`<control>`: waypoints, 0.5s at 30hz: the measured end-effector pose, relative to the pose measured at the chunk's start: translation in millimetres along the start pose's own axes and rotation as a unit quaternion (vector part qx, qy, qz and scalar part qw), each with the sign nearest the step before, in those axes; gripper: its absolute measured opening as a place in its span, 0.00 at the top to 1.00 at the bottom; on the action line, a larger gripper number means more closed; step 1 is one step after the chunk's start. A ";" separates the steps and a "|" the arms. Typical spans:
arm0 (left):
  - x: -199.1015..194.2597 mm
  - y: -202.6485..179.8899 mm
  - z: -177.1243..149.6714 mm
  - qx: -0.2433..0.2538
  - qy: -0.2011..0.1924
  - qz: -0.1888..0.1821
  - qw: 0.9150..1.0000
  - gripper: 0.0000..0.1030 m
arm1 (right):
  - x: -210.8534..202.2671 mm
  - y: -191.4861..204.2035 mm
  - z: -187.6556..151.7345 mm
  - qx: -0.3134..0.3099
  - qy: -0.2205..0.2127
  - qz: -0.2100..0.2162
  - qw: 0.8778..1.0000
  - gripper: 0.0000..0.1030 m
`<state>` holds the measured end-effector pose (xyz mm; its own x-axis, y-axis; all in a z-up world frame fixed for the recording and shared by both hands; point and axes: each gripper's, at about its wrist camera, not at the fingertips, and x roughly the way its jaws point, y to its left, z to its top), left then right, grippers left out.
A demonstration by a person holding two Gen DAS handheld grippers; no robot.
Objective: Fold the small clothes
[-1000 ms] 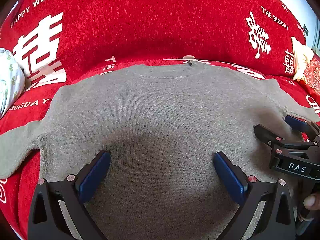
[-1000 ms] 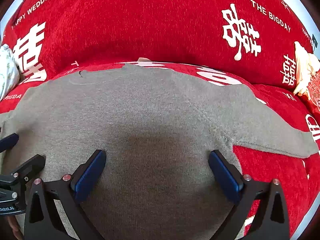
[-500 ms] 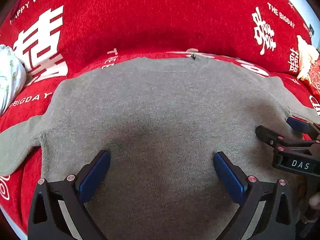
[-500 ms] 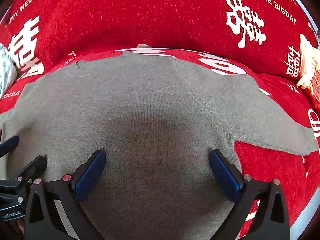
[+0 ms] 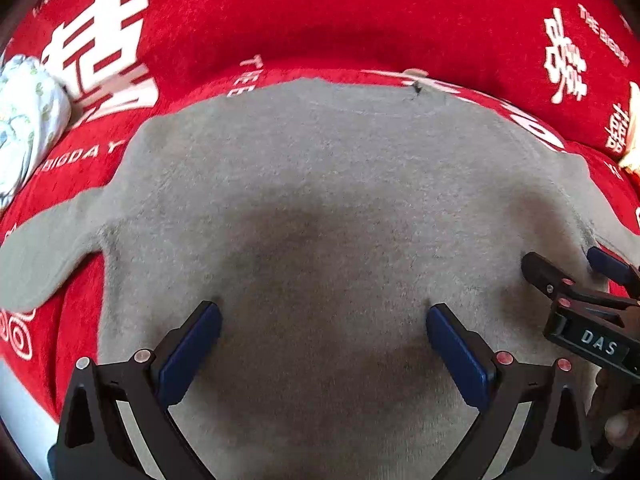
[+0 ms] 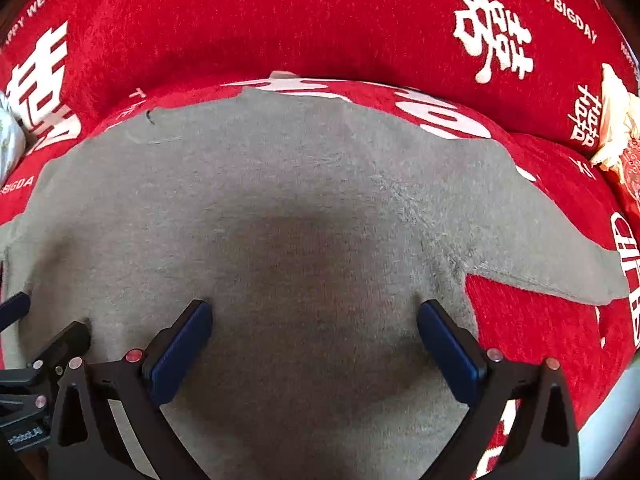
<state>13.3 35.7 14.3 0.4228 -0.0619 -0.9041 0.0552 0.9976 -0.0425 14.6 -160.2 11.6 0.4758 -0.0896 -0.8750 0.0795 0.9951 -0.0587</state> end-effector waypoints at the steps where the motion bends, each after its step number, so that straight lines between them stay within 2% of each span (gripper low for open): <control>1: -2.5 1.9 0.8 -0.008 0.001 -0.002 1.000 0.00 | -3.1 0.1 0.0 0.000 -0.003 0.003 1.000 0.00; 6: -18.3 18.0 6.3 -0.050 -0.009 0.004 0.999 0.00 | -22.7 2.0 0.1 0.005 -0.031 0.013 0.999 0.00; 11: -24.9 23.5 10.4 -0.066 -0.006 0.021 0.998 0.00 | -37.5 5.8 4.5 -0.008 -0.050 0.005 0.999 0.00; 15: -28.2 17.4 14.1 -0.069 -0.005 0.021 0.997 0.00 | -46.1 1.2 5.9 -0.015 -0.064 -0.011 0.998 0.00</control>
<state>15.0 54.4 45.1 0.4305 -0.0200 -0.9024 -0.0871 0.9942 -0.0636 -2.1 -155.2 54.6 0.5828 -0.1136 -0.8046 0.0659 0.9935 -0.0925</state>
